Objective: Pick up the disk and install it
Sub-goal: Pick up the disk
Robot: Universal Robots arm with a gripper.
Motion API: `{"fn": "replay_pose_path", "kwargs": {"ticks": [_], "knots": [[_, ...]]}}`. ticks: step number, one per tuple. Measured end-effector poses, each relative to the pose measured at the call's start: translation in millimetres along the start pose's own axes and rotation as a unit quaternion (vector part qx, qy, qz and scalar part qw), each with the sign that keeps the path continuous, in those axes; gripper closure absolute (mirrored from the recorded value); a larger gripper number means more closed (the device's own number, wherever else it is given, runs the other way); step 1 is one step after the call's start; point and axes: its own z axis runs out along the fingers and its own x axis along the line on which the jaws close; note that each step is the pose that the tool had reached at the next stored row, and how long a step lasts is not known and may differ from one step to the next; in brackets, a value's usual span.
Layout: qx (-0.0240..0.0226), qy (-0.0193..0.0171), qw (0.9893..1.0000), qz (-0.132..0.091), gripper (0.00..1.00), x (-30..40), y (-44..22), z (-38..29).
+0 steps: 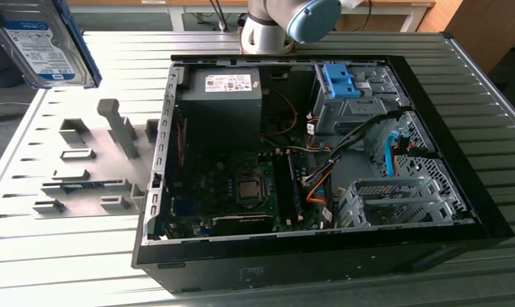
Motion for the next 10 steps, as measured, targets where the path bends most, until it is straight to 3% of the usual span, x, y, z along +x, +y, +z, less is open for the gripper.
{"fn": "replay_pose_path", "kwargs": {"ticks": [10], "knots": [[0.0, 0.0, 1.0, 0.0, 0.64, 0.0, 0.0, -3.3]]}}
